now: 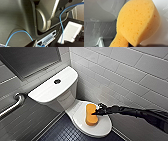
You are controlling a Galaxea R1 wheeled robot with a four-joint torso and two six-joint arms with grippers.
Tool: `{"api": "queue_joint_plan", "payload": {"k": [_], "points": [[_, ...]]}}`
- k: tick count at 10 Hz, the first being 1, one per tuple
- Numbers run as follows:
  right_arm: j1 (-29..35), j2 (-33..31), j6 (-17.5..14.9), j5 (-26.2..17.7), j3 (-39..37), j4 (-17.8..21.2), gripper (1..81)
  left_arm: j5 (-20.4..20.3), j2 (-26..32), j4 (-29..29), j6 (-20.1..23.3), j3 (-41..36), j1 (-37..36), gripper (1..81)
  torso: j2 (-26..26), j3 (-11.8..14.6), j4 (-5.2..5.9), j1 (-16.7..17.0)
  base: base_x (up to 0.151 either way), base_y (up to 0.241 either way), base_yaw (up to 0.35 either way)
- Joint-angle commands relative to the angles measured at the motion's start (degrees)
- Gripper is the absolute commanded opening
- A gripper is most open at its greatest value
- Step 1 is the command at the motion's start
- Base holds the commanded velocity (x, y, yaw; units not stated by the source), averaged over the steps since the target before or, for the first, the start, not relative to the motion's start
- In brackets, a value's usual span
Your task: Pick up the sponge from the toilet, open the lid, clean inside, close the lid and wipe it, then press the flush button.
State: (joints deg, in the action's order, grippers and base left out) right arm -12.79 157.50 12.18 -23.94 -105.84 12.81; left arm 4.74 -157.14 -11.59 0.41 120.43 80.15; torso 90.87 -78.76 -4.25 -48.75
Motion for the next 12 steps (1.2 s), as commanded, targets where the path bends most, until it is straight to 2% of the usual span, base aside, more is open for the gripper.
{"api": "queue_joint_plan", "payload": {"k": [1,2,3,6,9,12], "points": [[8.25,5.30,0.74,-4.36,-3.57,-0.51,1.0,5.10,0.24,-0.18,0.55,-1.34,1.46,81.1,5.64,0.00,0.00,-3.65,0.000,0.000,0.000],[8.34,8.27,0.83,-4.53,-5.59,-0.85,1.0,5.10,0.24,-0.18,0.55,-1.34,1.37,81.1,6.72,0.00,0.00,-4.31,0.000,0.000,0.000],[8.78,10.74,0.83,-5.32,-7.34,-1.12,1.0,5.10,0.24,-0.18,0.46,-1.34,1.45,81.1,2.86,0.00,0.00,-1.77,0.000,0.000,0.000],[7.55,18.40,0.92,-6.82,-13.50,-2.09,1.0,5.10,0.24,-0.18,0.46,-1.25,1.29,81.1,6.12,0.00,0.00,-3.85,0.000,0.000,0.000],[1.76,18.49,1.01,-6.73,-14.82,-2.27,1.0,5.10,0.06,-0.27,0.46,-1.42,1.28,81.1,6.17,0.00,0.00,-3.94,0.000,0.000,0.000],[-2.12,14.63,1.18,-6.20,-13.78,-2.35,1.0,5.10,0.24,-0.27,0.55,-1.60,1.37,81.1,6.19,0.00,0.00,-3.94,0.000,0.000,0.000]]}}
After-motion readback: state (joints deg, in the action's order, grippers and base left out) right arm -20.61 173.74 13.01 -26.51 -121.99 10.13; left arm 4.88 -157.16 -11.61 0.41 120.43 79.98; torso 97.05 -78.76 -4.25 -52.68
